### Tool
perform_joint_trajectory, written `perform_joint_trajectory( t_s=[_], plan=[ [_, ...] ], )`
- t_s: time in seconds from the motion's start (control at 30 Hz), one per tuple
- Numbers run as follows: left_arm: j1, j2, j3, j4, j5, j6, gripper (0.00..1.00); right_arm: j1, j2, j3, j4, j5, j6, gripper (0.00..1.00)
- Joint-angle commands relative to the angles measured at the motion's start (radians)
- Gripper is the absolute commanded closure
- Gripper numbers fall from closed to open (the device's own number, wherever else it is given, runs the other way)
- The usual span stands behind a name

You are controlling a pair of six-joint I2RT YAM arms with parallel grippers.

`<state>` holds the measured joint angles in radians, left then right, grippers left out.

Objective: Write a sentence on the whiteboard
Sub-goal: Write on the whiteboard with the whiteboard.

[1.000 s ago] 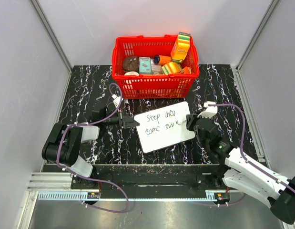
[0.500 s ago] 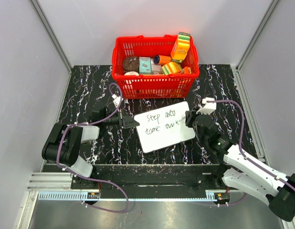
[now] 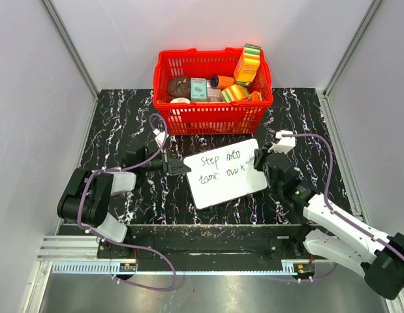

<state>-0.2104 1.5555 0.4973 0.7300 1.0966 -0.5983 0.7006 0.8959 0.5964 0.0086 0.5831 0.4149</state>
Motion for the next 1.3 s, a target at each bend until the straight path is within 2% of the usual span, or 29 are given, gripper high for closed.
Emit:
perform_joint_trajectory(
  t_s=[0.0,0.83,1.27],
  plan=[
    [-0.02,0.018,0.009,-0.014,-0.021,0.092,1.0,-0.013,0.009,0.034,0.045,-0.006,-0.004,1.0],
    [-0.02,0.018,0.007,-0.015,-0.023,0.092,1.0,-0.015,-0.068,-0.06,-0.048,-0.063,0.061,1.0],
    [-0.018,0.02,0.009,-0.015,-0.023,0.091,1.0,-0.016,-0.068,-0.04,-0.055,-0.003,0.058,1.0]
  ],
)
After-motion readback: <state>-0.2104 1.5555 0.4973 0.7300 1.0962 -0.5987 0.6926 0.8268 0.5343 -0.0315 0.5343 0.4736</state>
